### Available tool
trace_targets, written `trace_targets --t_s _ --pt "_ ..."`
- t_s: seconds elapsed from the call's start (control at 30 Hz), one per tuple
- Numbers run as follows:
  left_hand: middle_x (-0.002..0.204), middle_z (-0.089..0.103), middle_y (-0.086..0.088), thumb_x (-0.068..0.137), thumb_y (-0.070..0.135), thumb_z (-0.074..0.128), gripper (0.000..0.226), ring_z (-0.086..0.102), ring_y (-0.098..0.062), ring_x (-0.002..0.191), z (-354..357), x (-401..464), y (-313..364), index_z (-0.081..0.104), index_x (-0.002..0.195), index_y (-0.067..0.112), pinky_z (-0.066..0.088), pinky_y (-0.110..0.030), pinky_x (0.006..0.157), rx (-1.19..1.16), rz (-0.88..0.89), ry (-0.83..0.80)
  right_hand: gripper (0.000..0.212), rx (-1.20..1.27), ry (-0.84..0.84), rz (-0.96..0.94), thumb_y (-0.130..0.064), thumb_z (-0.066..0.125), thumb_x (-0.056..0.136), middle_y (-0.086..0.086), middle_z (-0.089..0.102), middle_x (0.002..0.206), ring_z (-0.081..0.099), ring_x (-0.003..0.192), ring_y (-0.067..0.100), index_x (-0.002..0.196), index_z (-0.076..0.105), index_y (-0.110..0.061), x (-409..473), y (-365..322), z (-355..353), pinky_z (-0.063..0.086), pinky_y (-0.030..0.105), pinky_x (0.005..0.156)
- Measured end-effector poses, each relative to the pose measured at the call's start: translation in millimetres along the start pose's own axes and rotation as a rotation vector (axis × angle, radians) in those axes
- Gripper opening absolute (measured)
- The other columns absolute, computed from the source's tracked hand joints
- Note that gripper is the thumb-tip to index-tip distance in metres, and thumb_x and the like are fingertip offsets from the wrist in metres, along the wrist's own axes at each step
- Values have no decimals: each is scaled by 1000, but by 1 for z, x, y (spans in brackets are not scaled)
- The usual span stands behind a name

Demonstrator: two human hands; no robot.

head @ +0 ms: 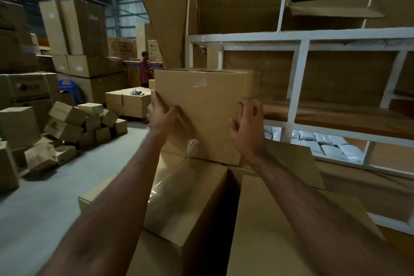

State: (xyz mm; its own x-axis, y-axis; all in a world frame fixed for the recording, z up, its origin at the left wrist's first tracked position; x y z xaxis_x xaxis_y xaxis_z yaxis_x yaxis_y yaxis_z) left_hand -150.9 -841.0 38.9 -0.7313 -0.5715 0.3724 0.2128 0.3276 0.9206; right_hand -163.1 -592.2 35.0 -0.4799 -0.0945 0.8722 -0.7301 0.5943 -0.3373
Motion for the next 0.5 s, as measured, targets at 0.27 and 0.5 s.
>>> trace_targets --t_s 0.27,0.5 --pt "155 31 -16 92 41 67 86 30 -38 142 3 -8 -15 17 158 17 33 -56 116 48 -93 69 60 13 -89 122 -30 71 88 14 51 127 56 111 28 133 37 -9 -14 6 8 54 43 87" --pt "152 35 -7 68 65 65 99 39 -33 139 11 -20 -23 25 151 28 40 -57 112 10 -82 -67 63 -7 -239 68 -20 69 88 16 43 138 57 115 30 141 35 -16 -21 -10 23 55 44 88"
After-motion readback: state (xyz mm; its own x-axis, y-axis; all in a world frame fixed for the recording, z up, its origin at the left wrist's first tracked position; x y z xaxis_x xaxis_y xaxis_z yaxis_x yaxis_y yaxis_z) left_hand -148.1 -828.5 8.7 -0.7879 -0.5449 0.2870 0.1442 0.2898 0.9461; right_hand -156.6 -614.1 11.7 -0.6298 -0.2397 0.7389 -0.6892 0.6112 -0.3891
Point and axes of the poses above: each hand's wrist, its own x-axis towards the middle knuckle, its own z-axis out of the palm, y = z × x, the point moved 3 cm from there along x, towards the middle knuckle
